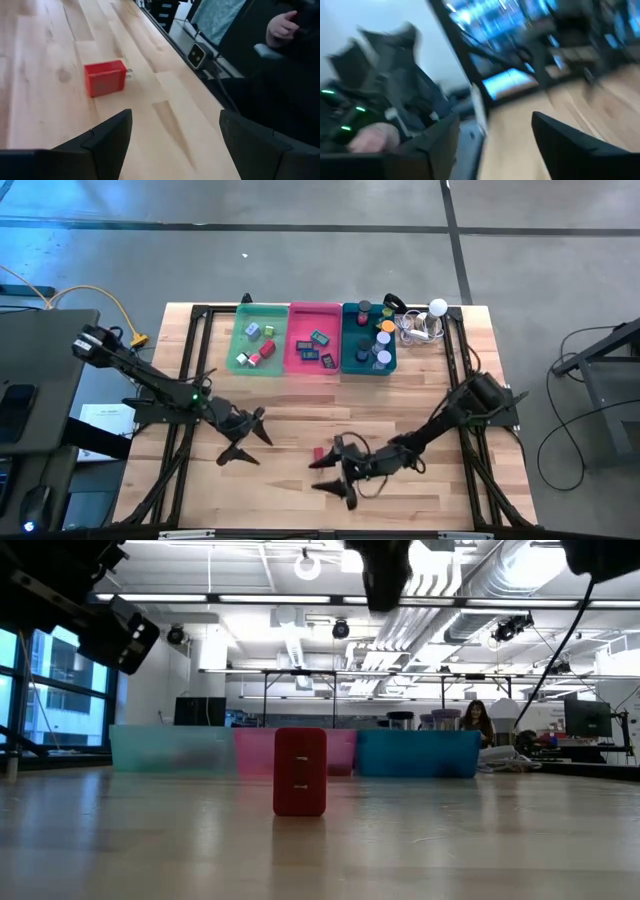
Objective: Pick & Place Office items
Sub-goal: Put the red adapter into the green bin
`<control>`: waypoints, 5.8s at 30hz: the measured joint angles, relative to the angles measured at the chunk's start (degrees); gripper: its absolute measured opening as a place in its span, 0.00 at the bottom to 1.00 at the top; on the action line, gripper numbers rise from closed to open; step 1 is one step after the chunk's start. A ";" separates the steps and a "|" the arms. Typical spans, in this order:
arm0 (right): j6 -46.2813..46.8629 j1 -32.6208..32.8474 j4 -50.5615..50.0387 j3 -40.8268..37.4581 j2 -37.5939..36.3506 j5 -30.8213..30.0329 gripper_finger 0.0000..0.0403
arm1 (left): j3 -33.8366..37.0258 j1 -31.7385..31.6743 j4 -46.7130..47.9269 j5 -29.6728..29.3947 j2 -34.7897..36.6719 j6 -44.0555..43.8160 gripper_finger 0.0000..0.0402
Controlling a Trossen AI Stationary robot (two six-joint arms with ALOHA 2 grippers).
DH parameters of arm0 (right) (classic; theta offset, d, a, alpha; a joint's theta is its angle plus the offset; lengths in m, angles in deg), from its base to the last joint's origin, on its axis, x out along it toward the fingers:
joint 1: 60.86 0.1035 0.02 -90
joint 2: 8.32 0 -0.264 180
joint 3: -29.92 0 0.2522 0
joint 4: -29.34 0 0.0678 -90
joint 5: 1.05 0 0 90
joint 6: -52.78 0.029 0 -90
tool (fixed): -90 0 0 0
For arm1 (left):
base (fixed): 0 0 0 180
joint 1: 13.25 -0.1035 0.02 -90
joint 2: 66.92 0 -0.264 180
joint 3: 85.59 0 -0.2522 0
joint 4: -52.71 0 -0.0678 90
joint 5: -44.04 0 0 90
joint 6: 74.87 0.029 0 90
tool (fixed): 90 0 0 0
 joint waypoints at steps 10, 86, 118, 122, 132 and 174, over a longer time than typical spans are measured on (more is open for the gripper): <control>-27.01 6.87 -7.39 17.02 2.12 -9.96 0.74 | 0.00 7.54 1.40 -0.04 0.00 -4.64 0.73; 34.95 -11.53 -67.25 36.69 8.08 25.94 0.58 | 0.00 12.84 9.42 3.82 0.02 -3.81 0.73; 25.68 -9.06 -56.87 36.69 7.98 9.69 0.61 | 0.00 12.84 10.73 4.26 0.02 -3.10 0.73; 24.22 -8.93 -56.76 36.69 7.98 9.03 0.72 | 0.00 12.84 10.89 4.26 0.02 -3.31 0.73; 24.12 -8.74 -57.16 36.69 7.98 6.08 0.98 | 0.00 12.85 11.10 4.24 0.01 -3.41 0.73; 3.54 4.53 -63.63 36.72 -6.50 -17.12 0.87 | 0.00 10.40 12.17 9.25 0.00 -0.96 0.73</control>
